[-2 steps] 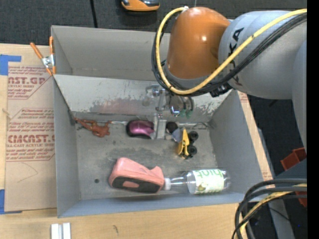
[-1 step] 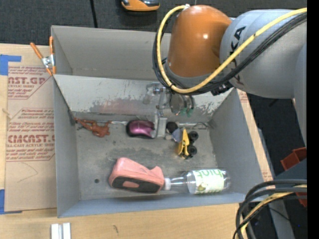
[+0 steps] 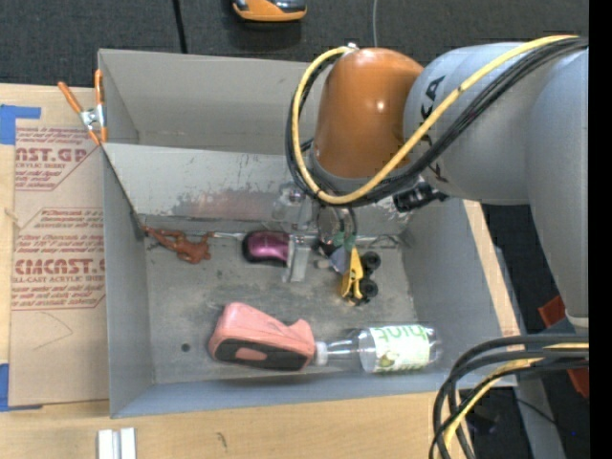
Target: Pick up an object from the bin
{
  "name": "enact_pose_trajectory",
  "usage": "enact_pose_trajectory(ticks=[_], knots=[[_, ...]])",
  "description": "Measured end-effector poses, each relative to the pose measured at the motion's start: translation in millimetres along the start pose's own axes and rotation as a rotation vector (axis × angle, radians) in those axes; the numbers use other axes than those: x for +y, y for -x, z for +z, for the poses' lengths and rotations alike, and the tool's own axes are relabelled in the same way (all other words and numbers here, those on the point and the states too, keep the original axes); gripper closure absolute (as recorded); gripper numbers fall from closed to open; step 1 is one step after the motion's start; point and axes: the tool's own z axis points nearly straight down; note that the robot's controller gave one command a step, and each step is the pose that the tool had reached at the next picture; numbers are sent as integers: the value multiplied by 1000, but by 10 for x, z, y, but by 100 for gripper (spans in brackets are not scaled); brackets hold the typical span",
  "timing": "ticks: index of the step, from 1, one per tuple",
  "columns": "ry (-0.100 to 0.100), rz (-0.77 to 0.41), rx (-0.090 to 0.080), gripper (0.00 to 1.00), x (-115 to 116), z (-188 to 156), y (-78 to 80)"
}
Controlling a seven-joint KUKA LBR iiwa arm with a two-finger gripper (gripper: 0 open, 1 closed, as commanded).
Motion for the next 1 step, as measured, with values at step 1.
enact_pose_trajectory(ticks=[1], knots=[[-2,55,6,0,332,304,-302]])
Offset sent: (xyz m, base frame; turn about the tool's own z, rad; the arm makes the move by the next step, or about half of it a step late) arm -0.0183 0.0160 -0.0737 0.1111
